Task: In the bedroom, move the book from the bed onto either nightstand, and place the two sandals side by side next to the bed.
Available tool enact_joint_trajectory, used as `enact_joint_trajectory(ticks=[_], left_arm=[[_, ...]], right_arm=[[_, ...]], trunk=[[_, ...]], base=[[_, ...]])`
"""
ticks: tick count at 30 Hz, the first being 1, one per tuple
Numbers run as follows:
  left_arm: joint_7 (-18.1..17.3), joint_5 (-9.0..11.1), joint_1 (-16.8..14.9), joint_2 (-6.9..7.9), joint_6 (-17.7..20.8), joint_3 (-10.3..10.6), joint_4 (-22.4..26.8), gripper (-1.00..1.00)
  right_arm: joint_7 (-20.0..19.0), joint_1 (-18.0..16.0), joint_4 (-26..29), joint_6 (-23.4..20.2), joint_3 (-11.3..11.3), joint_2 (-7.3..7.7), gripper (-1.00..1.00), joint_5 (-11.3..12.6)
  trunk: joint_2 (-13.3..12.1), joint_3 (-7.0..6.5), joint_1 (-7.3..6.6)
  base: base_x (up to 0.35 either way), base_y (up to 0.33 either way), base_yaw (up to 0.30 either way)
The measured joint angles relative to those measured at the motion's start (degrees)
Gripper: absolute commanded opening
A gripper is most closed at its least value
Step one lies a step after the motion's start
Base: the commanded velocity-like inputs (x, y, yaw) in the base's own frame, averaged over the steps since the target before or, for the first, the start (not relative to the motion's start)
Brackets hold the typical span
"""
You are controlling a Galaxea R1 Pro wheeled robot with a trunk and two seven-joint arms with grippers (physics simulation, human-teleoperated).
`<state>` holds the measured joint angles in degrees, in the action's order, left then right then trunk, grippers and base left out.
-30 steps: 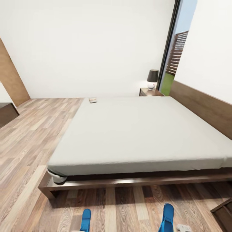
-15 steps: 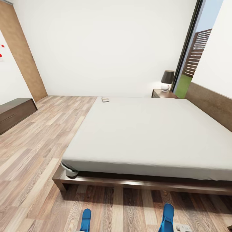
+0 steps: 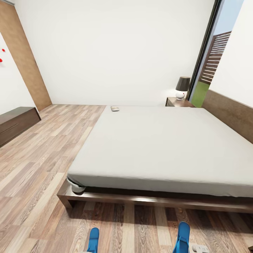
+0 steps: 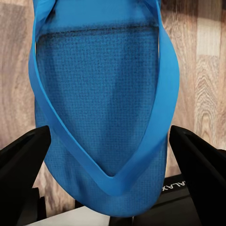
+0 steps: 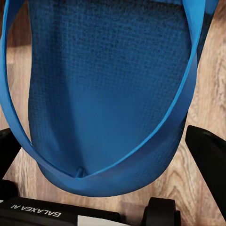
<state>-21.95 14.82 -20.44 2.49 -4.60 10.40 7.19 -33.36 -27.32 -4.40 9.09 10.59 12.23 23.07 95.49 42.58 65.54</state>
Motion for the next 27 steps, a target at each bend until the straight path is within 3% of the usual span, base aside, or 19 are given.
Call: enact_joint_trajectory(ticks=[10,21,27], left_arm=[[0.09,0.31,0.0,0.03,0.0,-0.25,0.09,-1.0],[0.09,0.19,0.0,0.11,0.2,-0.32,0.21,-1.0],[0.16,0.09,-0.02,0.16,0.55,-0.53,0.72,-1.0]], right_arm=[[0.11,0.0,0.0,0.0,0.0,0.0,-1.0,0.0],[0.24,0.0,0.01,-0.3,0.05,0.0,-1.0,-0.03],[0.3,0.0,0.06,-1.26,-0.1,0.02,-1.0,0.0]], trunk=[[0.0,0.0,0.0],[4.4,1.97,2.41],[4.41,1.97,2.42]], base=[[0.0,0.0,0.0],[0.0,0.0,0.0],[0.0,0.0,0.0]])
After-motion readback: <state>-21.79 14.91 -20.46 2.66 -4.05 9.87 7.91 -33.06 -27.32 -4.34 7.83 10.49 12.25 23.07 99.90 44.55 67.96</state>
